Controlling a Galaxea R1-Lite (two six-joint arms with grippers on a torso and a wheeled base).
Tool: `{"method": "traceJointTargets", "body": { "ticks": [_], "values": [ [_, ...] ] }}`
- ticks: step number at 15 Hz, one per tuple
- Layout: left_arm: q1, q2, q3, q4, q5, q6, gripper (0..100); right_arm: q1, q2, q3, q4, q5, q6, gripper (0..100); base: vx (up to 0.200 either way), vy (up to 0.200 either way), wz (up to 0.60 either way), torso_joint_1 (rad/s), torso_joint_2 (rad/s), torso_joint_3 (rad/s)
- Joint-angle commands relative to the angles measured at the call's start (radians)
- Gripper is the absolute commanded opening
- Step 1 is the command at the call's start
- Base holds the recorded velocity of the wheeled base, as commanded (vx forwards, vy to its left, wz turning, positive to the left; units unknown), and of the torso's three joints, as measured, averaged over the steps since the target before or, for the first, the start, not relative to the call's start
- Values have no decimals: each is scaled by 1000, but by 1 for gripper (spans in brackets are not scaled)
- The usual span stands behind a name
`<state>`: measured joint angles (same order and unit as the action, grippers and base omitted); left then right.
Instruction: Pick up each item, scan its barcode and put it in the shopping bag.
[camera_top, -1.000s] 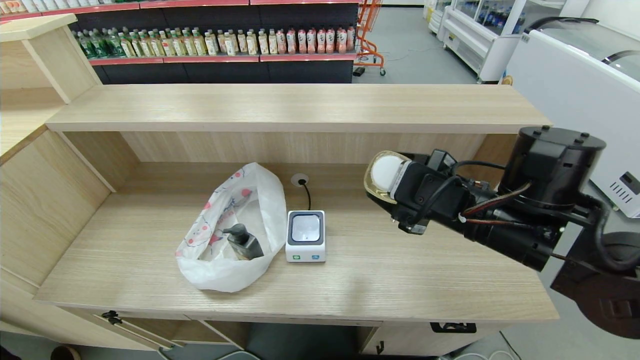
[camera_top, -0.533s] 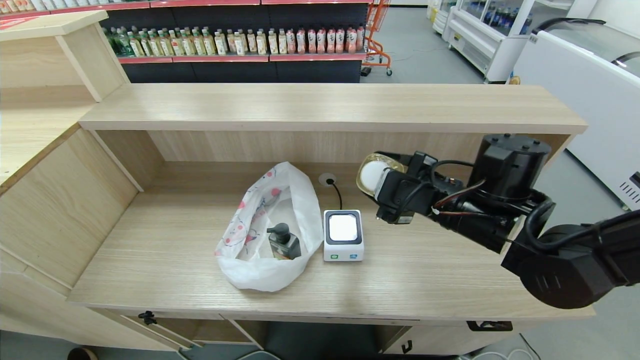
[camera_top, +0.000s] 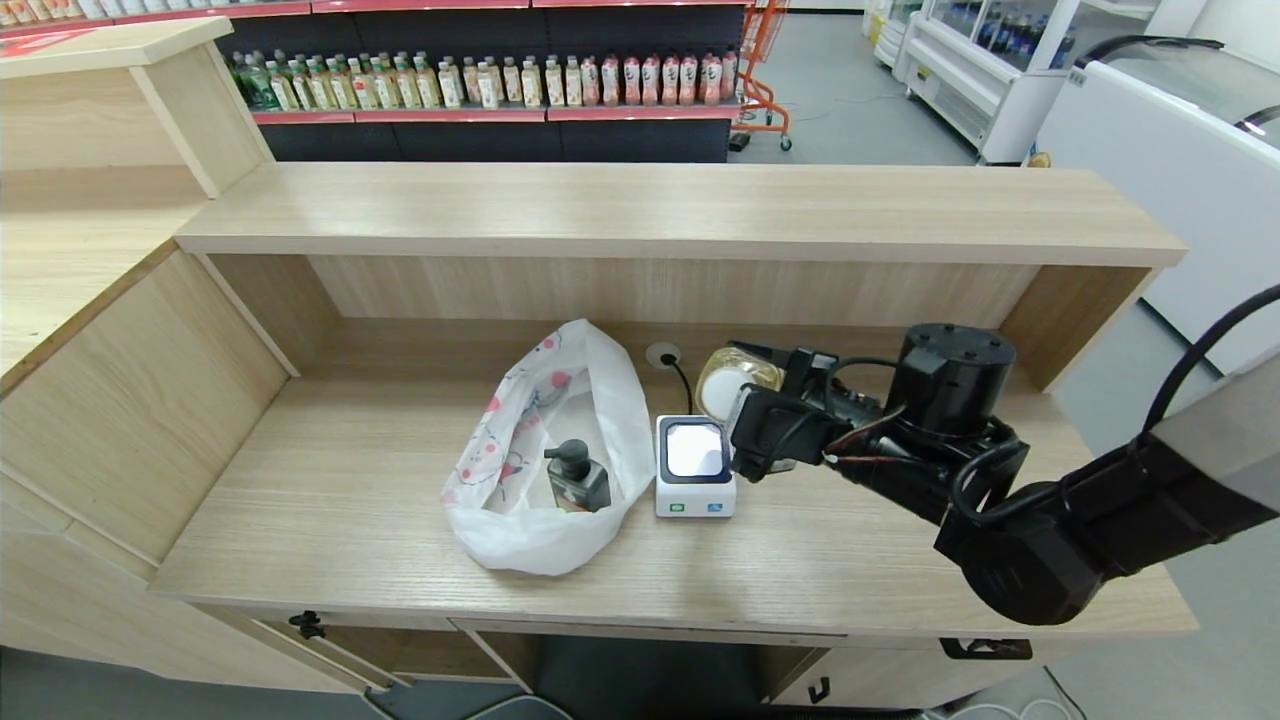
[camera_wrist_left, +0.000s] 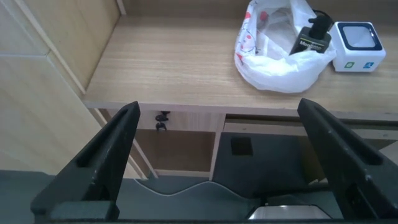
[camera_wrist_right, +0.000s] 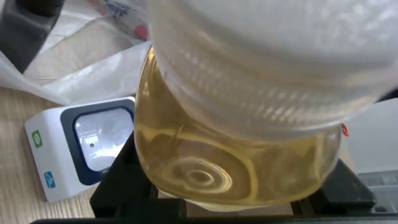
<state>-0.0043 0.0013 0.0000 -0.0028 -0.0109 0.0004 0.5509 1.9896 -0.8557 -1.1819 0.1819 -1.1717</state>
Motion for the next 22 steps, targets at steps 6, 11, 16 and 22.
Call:
{"method": "traceJointTargets", "body": {
  "ticks": [6, 11, 16, 22],
  "values": [
    [0, 0, 0, 0, 0, 0, 100, 3, 118, 7, -94, 36, 3, 0, 0, 0, 0, 0, 0, 0],
    [0, 0, 0, 0, 0, 0, 100, 9, 137, 23, -102, 36, 4, 0, 0, 0, 0, 0, 0, 0],
    [0, 0, 0, 0, 0, 0, 100, 17, 176, 30, -147, 33, 3, 0, 0, 0, 0, 0, 0, 0],
    [0, 0, 0, 0, 0, 1, 100, 23, 187, 23, -156, 28, 3, 0, 67, 0, 0, 1, 1, 0]
  ]
}}
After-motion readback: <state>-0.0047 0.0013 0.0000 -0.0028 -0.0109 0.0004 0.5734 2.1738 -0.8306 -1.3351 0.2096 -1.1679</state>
